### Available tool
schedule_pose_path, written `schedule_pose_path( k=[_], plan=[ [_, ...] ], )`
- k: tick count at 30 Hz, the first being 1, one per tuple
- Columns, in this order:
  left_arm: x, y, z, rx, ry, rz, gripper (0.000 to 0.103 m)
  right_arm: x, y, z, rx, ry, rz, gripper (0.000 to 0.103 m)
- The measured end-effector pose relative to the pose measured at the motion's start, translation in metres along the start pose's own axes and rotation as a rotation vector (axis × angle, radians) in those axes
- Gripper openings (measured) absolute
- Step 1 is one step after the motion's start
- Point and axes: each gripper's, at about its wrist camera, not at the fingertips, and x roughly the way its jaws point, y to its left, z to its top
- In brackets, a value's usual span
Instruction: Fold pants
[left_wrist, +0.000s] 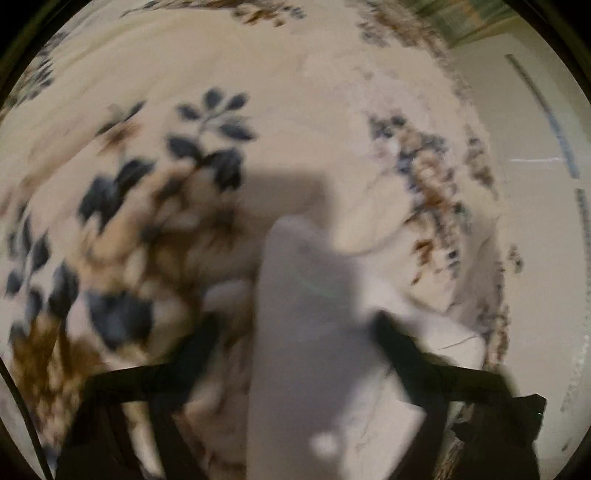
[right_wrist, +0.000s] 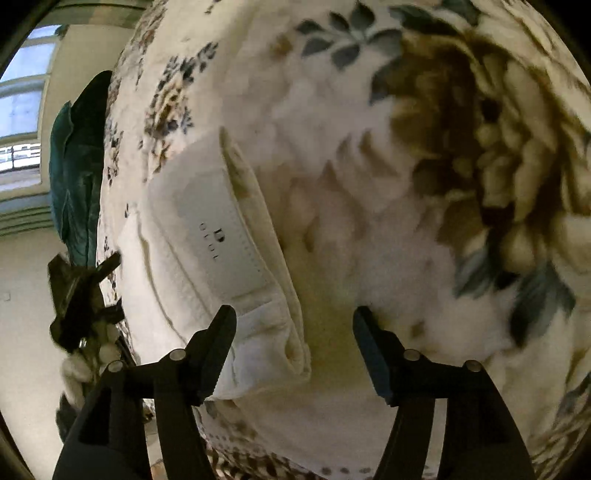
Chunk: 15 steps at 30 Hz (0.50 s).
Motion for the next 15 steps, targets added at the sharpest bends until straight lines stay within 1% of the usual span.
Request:
schedule_pose_path(
  k=[2, 4, 5, 7, 9, 10, 11, 13, 15],
  plan=[
    [0.003, 0.003, 0.007, -0.014, 0.02, -0.029, 0.048, -0.002, 0.005, 0.002, -0.023, -0.003, 0.001, 0.068],
    [0.008, 0.013, 0.011, -0.056, 0.036, -0.06, 0.047, -0.008, 0.006, 0.0, -0.04, -0.005, 0.012, 0.068],
    [0.01, 0.02, 0.013, -0.086, 0.043, -0.07, 0.047, -0.008, 0.01, 0.003, -0.046, -0.011, 0.014, 0.068],
    [0.018, 0.042, 0.014, -0.192, 0.059, -0.129, 0.047, -0.008, 0.015, 0.009, -0.047, -0.024, 0.019, 0.068],
    [0.023, 0.052, 0.014, -0.254, 0.063, -0.157, 0.048, -0.009, 0.014, 0.011, -0.049, -0.032, 0.038, 0.068],
    [0.023, 0.05, 0.015, -0.255, 0.059, -0.156, 0.05, -0.004, 0.016, 0.016, -0.047, -0.028, 0.056, 0.068],
    [0.024, 0.046, 0.016, -0.238, 0.056, -0.146, 0.052, 0.005, 0.018, 0.023, -0.042, -0.004, 0.078, 0.068],
    [0.023, 0.035, 0.02, -0.183, 0.057, -0.129, 0.06, 0.016, 0.023, 0.032, -0.042, 0.009, 0.085, 0.068],
    [0.025, 0.032, 0.024, -0.157, 0.056, -0.114, 0.061, 0.024, 0.031, 0.039, -0.077, 0.008, 0.115, 0.068]
  ],
)
